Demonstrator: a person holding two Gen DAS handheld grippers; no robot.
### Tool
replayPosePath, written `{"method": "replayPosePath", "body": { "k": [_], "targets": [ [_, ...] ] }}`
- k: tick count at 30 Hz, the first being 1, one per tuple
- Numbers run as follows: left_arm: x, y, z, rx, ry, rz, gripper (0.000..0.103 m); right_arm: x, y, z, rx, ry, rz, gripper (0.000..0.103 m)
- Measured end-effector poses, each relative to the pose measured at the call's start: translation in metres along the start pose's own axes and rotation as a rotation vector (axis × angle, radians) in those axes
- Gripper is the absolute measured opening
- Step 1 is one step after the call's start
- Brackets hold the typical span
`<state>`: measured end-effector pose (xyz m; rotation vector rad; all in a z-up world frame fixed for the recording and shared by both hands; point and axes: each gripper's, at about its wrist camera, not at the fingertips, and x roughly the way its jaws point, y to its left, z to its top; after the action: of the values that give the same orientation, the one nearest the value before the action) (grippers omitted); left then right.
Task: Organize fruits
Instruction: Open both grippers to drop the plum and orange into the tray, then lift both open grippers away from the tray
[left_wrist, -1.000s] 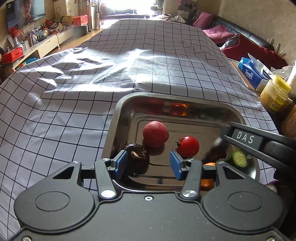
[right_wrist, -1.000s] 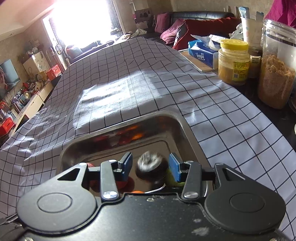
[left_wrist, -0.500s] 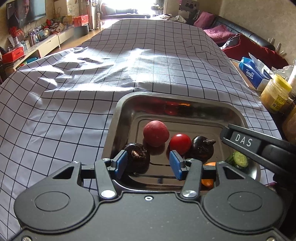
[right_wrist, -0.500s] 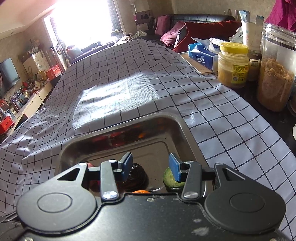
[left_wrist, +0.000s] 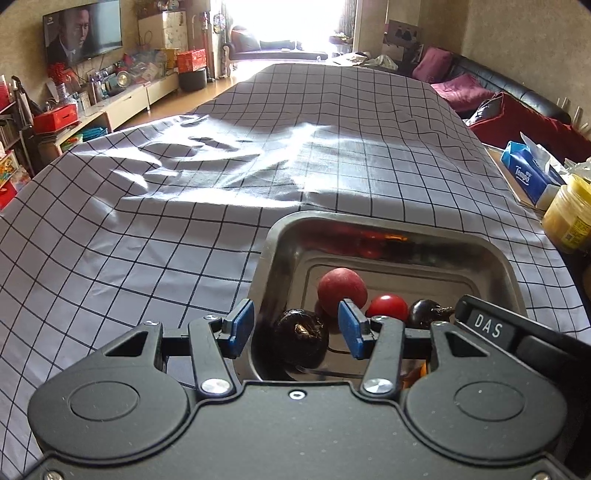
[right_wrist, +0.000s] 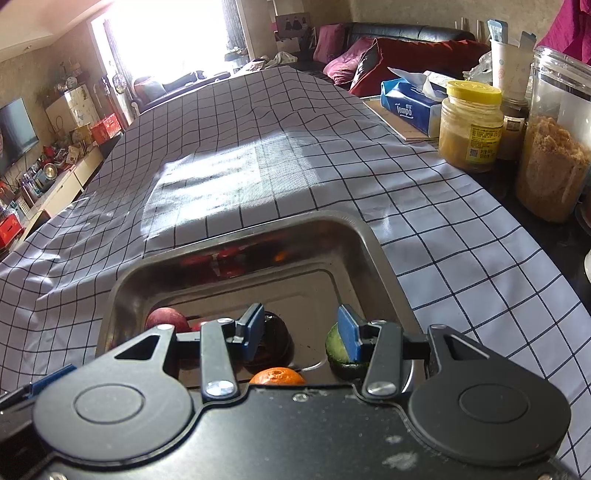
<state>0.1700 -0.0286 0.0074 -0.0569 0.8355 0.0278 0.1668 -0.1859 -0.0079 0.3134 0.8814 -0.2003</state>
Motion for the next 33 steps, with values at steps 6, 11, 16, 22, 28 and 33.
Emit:
{"method": "replayPosePath", "body": {
  "k": [6, 11, 16, 22, 28, 33],
  "targets": [
    [0.002, 0.0, 0.0, -0.007, 0.008, -0.004, 0.057, -0.002, 0.0, 0.0, -0.007, -0.013, -0.005, 0.047],
    [0.001, -0.002, -0.002, 0.001, 0.005, -0.018, 0.057, -0.004, 0.003, -0.004, -0.023, -0.026, -0.022, 0.047],
    [-0.001, 0.0, -0.001, -0.015, -0.011, 0.001, 0.057, -0.008, 0.009, -0.008, -0.056, -0.056, -0.038, 0.047],
    [-0.002, 0.006, 0.0, -0.062, -0.019, 0.025, 0.057, -0.015, 0.012, -0.01, -0.062, -0.068, -0.019, 0.047],
    [-0.014, 0.014, 0.004, -0.106, -0.035, 0.028, 0.057, -0.037, 0.016, -0.01, -0.065, -0.101, 0.04, 0.046],
    [-0.036, 0.027, -0.005, -0.071, -0.015, -0.033, 0.057, -0.063, 0.015, -0.013, -0.065, -0.11, 0.085, 0.046]
  ]
}}
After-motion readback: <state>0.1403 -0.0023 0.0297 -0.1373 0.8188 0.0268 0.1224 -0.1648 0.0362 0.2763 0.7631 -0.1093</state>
